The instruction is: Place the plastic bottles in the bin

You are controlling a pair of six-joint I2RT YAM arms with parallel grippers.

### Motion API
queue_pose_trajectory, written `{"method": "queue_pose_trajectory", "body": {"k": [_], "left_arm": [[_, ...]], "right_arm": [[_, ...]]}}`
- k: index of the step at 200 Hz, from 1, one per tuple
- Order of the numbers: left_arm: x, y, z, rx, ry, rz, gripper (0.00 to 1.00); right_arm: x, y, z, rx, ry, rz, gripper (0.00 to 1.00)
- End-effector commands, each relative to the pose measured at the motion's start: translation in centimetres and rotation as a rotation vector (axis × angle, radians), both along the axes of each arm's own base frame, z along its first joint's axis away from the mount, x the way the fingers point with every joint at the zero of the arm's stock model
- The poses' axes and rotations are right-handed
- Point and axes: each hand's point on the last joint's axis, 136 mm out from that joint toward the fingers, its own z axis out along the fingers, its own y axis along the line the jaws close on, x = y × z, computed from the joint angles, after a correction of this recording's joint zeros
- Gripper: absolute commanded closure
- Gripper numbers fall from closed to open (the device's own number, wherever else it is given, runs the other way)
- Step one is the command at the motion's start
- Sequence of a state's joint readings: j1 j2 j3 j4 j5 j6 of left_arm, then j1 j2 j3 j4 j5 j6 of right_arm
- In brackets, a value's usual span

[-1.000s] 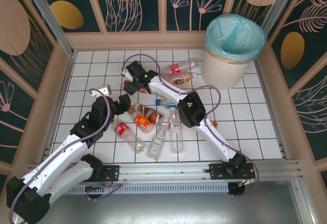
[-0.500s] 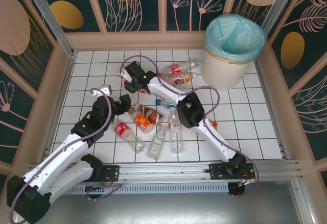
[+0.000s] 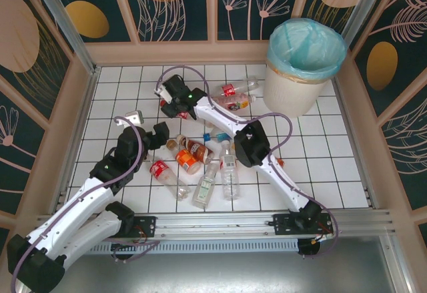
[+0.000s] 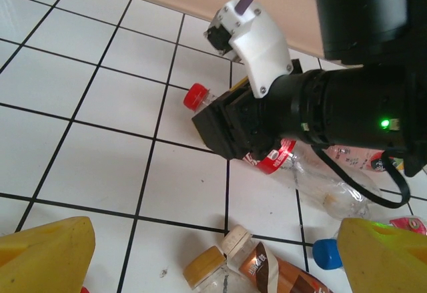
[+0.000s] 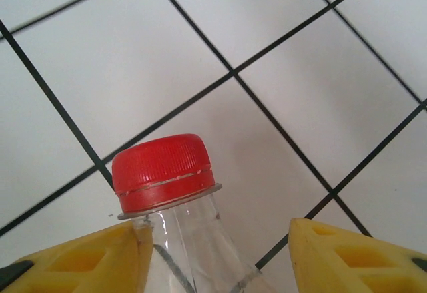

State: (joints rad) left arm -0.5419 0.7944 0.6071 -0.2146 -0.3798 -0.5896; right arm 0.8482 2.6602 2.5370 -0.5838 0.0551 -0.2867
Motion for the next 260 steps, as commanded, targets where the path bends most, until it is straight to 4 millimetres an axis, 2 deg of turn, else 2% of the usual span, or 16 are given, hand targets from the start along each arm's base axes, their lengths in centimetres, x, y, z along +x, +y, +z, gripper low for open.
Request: {"method": "queue_pose_trajectory", "body": {"k": [1,22,52,73,109,128,149,164,183,195,208,215,220,238,260], "left_arm": [[0.1,0.6,1.5,0.02,-0.031,0.019,0.07],[0.0,0.8,2.1,0.016,-0.048,0.026,0.07],[0.0,1.2,3.3,0.025,-0.087,0.031,0.07],[-0.1,0.6,4.8,0.035,-0.147,-0.016,0.07],[0.0,-0.9,7.6,0.084,-0.253,-0.13,0.07],[0.3,-2.0,8.6,0.098,-0.29,-0.189,0.07],[0.9,-4.5,9.1,0.094,-0.298,-0.301,0.09],[1.6,-6.9,8.9,0.088,-0.258,-0.399,0.12],[2.3,-9.6,8.7,0.108,-0.225,-0.486,0.13],[2.3,-11.2,9.0,0.133,-0.24,-0.528,0.12],[2.4,-12.5,9.3,0.15,-0.255,-0.557,0.11],[2.5,-13.2,9.4,0.149,-0.255,-0.571,0.11],[2.6,-13.6,9.5,0.146,-0.255,-0.58,0.11],[2.9,-14.5,9.5,0.14,-0.249,-0.594,0.12],[3.3,-14.9,9.5,0.134,-0.249,-0.591,0.11]], "right_arm": [[0.0,0.4,7.3,0.123,-0.06,-0.02,0.53],[0.3,0.5,10.9,0.204,-0.095,-0.035,0.53],[0.9,0.1,17.4,0.359,-0.16,-0.057,0.54],[1.0,-0.6,22.0,0.472,-0.206,-0.062,0.55],[0.8,-3.6,30.7,0.627,-0.33,-0.095,0.55],[0.6,-6.3,35.3,0.67,-0.434,-0.138,0.55],[0.2,-10.4,40.1,0.705,-0.553,-0.194,0.55],[0.3,-13.8,42.6,0.711,-0.626,-0.248,0.54],[0.6,-19.1,45.1,0.707,-0.725,-0.351,0.54],[0.8,-23.4,46.7,0.727,-0.789,-0.443,0.53],[0.6,-27.9,47.9,0.749,-0.862,-0.553,0.54],[-0.2,-29.3,48.6,0.768,-0.893,-0.589,0.54],[-0.1,-31.8,49.0,0.765,-0.928,-0.643,0.54],[-1.4,-36.7,50.3,0.791,-1.024,-0.747,0.54],[-2.1,-40.3,50.0,0.806,-1.103,-0.823,0.55]]}}
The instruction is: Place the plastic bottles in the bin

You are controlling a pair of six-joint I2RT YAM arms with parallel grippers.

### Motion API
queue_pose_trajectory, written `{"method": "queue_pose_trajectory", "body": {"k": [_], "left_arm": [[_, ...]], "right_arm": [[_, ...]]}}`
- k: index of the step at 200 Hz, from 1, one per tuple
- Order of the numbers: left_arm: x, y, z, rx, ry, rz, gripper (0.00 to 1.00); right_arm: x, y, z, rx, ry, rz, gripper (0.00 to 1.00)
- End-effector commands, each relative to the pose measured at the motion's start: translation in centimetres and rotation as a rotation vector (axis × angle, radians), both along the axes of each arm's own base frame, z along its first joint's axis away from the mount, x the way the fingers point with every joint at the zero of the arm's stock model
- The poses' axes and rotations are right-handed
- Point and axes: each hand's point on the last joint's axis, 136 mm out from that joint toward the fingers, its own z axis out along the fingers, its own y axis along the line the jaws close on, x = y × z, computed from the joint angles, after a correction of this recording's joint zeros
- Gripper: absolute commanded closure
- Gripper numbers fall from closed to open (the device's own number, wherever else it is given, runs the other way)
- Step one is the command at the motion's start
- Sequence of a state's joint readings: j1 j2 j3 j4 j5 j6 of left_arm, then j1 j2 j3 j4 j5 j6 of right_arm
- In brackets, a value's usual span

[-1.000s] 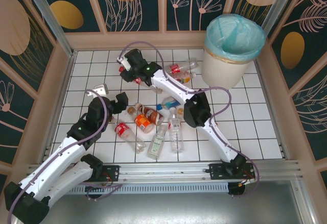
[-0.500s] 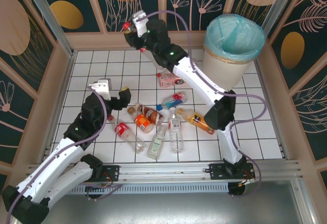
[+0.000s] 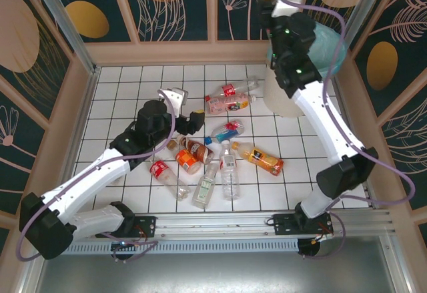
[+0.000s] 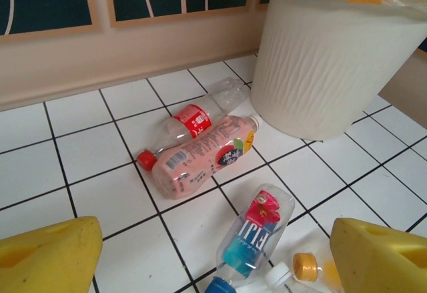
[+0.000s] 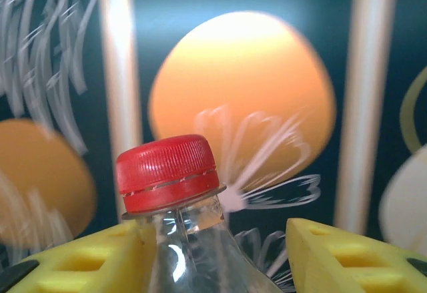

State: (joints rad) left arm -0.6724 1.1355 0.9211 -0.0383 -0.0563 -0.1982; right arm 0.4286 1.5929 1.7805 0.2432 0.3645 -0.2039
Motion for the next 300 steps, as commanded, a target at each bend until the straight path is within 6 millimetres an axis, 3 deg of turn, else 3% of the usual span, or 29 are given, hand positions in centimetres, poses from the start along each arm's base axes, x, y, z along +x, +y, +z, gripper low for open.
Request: {"method": "queue_pose_trajectory", "body": {"k": [1,28,99,130,159,181,207,244,300], "left_arm": [[0.4,-0.9,2.3,-0.033,-0.06,-0.024,0.11],[0.6,-1.0,2.0,-0.033,-0.044,-0.012,0.11],[0.7,0.1,1.6,-0.022,-0.029,0.04,0.11],[0.7,0.3,1.3,-0.028,-0.025,0.05,0.11],[0.7,0.4,1.2,-0.027,-0.024,0.056,0.11],[0.7,0.5,1.3,-0.029,-0.027,0.061,0.11],[0.5,0.7,0.9,-0.031,-0.021,0.067,0.11],[0.2,1.4,0.4,-0.029,-0.017,0.086,0.11],[-0.3,2.1,0.0,-0.05,-0.016,0.11,0.1]], "right_arm": [[-2.4,-4.5,2.8,0.099,-0.166,-0.131,0.55],[-2.2,-6.3,1.0,0.088,-0.198,-0.228,0.53],[0.2,-6.4,-2.8,0.003,-0.207,-0.324,0.54],[0.8,-6.3,-3.1,-0.018,-0.207,-0.337,0.53],[0.9,-6.2,-1.5,-0.007,-0.214,-0.326,0.53],[2.2,-6.6,-1.4,-0.047,-0.191,-0.38,0.52],[4.0,-6.9,-3.8,-0.094,-0.133,-0.416,0.51],[5.1,-7.2,-7.2,-0.125,-0.065,-0.45,0.48],[4.3,-7.9,-10.0,-0.092,-0.001,-0.427,0.37]]}}
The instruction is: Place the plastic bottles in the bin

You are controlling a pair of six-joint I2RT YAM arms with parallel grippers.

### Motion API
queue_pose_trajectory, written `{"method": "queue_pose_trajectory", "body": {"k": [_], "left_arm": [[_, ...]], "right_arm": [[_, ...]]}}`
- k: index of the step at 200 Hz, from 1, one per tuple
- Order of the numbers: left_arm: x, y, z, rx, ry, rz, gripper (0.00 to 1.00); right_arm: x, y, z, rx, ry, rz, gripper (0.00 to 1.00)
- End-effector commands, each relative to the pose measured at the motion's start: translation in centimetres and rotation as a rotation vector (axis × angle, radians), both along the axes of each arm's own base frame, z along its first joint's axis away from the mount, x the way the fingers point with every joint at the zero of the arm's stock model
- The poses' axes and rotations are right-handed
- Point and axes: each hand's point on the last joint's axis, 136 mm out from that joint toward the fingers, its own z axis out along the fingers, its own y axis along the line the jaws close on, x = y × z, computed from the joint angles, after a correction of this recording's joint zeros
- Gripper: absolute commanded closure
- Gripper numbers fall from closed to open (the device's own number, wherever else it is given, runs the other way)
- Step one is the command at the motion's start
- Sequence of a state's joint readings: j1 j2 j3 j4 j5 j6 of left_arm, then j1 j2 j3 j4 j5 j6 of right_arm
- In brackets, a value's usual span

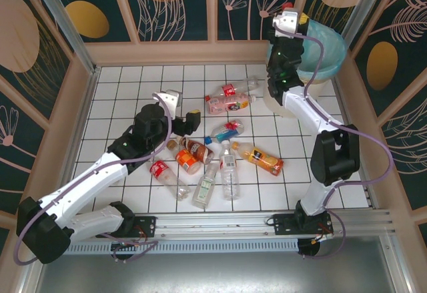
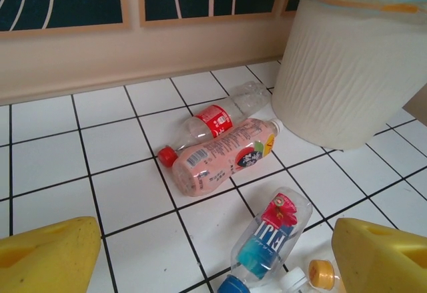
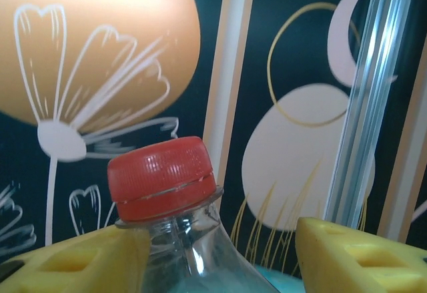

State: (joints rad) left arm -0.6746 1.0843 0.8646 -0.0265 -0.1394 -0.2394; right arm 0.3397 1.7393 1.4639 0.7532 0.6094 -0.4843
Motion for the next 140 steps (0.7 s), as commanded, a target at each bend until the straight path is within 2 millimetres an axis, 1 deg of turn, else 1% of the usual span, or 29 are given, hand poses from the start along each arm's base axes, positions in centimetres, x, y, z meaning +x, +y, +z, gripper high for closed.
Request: {"method": "queue_pose_trajectory", "body": {"k": [1,9,27,45,60,110,140], "left_arm": [[-0.1,0.3,0.5,-0.032,-0.016,0.02,0.1],[-0.1,0.2,0.4,-0.033,-0.012,0.018,0.1],[-0.1,0.2,0.0,-0.033,-0.002,0.018,0.1],[-0.1,0.0,-0.2,-0.037,0.006,0.017,0.1],[0.0,0.0,-0.2,-0.037,0.007,0.014,0.1],[0.2,-0.1,-0.3,-0.034,0.008,0.017,0.1],[0.2,-0.1,-0.6,-0.032,0.016,0.018,0.1]], "right_arm": [[-1.6,-1.6,1.4,0.067,-0.039,-0.019,0.37],[-1.6,-1.5,1.0,0.07,-0.022,-0.013,0.35],[-2.1,-1.8,0.4,0.086,-0.005,-0.006,0.29],[-2.7,-2.1,0.3,0.111,0.001,-0.003,0.23],[-3.2,-2.4,0.7,0.137,0.0,0.009,0.19],[-4.6,-2.4,2.8,0.196,-0.021,0.082,0.21],[-5.1,-2.2,3.3,0.212,-0.019,0.112,0.21]]}}
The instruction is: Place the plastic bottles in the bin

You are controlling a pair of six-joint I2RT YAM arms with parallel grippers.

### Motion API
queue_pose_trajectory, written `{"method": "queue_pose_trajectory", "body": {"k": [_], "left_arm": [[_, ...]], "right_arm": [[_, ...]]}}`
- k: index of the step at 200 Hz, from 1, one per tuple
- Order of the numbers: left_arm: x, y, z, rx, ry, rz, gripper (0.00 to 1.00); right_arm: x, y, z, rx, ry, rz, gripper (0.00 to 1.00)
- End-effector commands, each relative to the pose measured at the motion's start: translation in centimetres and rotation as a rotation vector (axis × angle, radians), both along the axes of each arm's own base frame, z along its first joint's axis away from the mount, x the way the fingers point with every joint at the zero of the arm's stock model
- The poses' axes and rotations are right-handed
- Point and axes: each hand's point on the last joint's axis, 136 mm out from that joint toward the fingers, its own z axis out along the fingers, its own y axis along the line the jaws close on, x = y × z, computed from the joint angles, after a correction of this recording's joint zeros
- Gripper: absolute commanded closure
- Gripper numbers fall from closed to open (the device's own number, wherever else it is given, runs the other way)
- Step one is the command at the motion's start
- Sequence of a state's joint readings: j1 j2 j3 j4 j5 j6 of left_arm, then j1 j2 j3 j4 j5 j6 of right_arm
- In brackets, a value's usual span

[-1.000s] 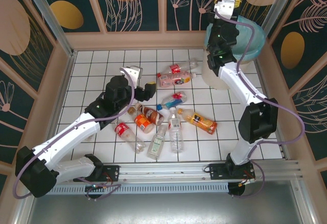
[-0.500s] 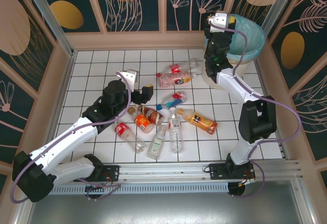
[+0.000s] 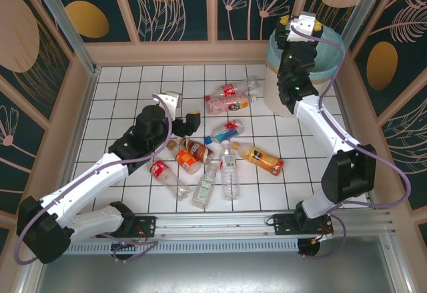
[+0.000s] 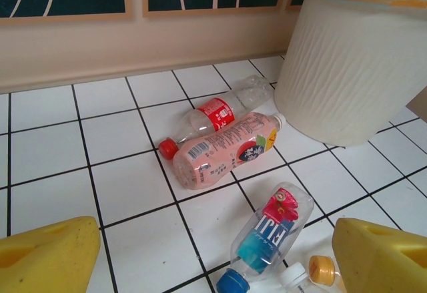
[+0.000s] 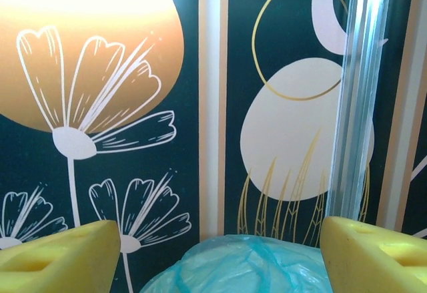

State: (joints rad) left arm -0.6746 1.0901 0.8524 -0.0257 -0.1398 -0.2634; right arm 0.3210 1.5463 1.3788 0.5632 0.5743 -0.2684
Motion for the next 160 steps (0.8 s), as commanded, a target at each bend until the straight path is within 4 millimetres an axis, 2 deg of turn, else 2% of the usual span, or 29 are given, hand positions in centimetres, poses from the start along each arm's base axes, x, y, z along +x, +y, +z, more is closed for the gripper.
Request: {"method": "queue_pose_trajectory", "body": {"k": [1,52,84,101,117,134,160], "left_arm": [[0.2,-0.2,0.2,-0.024,-0.009,0.01,0.1],[0.3,0.0,0.3,-0.016,-0.009,0.019,0.1],[0.8,0.8,-0.1,-0.01,0.028,0.085,0.1],[0.9,1.1,-0.5,-0.012,0.06,0.113,0.1],[0.9,1.1,-1.2,-0.016,0.098,0.126,0.1],[0.8,1.0,-2.0,-0.019,0.131,0.132,0.1],[0.6,0.9,-3.2,-0.017,0.17,0.13,0.1]], "right_arm": [[-1.1,-0.3,1.8,0.054,-0.033,0.035,0.21],[-1.6,0.7,2.2,0.098,-0.009,0.121,0.22],[-3.0,3.8,2.9,0.102,0.011,0.254,0.23],[-3.9,6.1,2.5,0.096,0.049,0.325,0.24],[-4.9,9.2,1.3,0.075,0.103,0.414,0.24],[-6.0,12.9,-0.9,0.02,0.182,0.533,0.26],[-7.7,17.1,-6.6,-0.017,0.387,0.697,0.29]]}}
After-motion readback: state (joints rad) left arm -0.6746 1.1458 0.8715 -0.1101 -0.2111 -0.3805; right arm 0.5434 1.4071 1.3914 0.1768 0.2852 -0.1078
